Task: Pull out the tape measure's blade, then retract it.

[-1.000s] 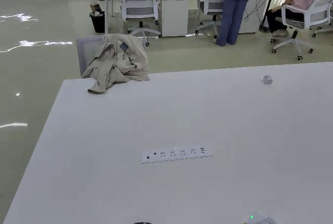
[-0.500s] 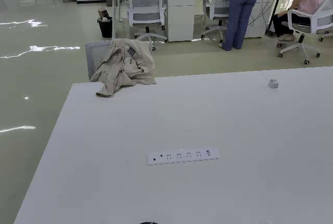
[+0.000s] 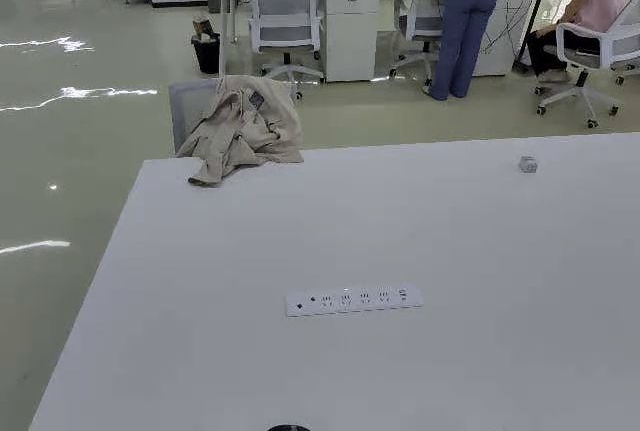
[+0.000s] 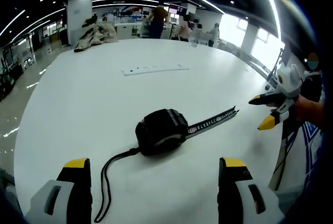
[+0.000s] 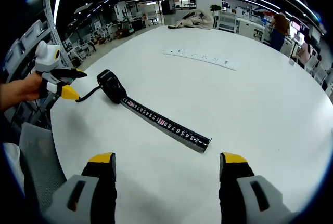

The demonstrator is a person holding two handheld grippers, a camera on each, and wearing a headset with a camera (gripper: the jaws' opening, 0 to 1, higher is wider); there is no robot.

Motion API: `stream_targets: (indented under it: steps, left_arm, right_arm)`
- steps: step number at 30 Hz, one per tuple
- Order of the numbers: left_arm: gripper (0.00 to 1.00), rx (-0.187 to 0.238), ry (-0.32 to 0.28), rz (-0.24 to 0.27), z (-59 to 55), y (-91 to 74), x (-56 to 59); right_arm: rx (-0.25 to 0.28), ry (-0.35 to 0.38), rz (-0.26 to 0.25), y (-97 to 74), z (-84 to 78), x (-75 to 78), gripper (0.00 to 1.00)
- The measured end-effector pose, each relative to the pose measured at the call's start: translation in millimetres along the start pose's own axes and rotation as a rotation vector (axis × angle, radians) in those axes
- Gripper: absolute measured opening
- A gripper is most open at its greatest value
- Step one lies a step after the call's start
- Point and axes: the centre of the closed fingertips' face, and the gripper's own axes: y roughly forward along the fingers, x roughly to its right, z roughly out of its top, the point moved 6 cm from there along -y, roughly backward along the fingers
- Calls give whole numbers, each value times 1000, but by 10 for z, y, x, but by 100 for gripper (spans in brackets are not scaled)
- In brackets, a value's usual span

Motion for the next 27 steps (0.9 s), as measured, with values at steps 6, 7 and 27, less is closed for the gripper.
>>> stream_targets:
  steps: [6,7,27]
  left_arm:
    - [100,-5,-23,8,-73,-88,60]
    - [100,-2,-29,10,-83,-104,62]
    - [100,17,-48,53,-149,-440,205]
  right_arm:
    - [17,26,6,-37,-44,-147,87]
    - [18,27,6,-43,-52,-168,88]
    - [55,63,8,-321,-104,-554,92]
